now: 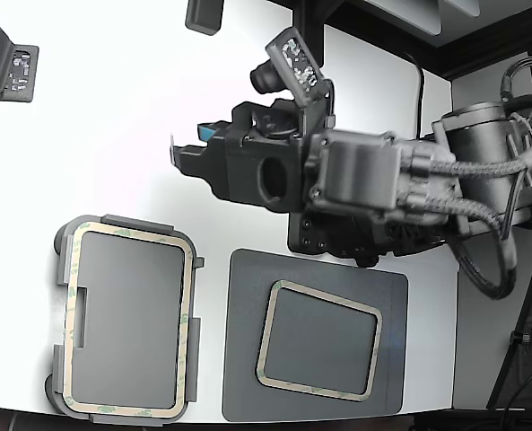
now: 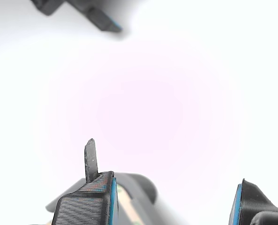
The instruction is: Grab top frame and put it into gray box.
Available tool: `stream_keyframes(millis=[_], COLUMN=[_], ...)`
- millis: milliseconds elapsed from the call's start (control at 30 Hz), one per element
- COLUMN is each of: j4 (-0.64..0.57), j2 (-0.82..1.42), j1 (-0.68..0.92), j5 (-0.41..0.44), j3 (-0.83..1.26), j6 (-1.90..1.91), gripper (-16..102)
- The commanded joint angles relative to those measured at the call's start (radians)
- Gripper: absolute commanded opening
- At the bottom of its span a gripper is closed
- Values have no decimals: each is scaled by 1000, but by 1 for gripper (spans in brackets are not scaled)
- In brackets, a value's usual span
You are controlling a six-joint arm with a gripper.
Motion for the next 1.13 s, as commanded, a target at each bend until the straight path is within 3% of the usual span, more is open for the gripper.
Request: stream_keyframes(millis=[0, 100, 267, 600, 1100], j4=[-137, -206, -184, -164, -155], j2=[247, 411, 594, 933, 943], j1=[-100, -193, -290, -295, -293], j5=[-71, -164, -267, -291, -273], j3=[193, 351, 499, 810, 811], j6=[-469, -649, -744, -782, -778], gripper=[100, 100, 100, 100, 100])
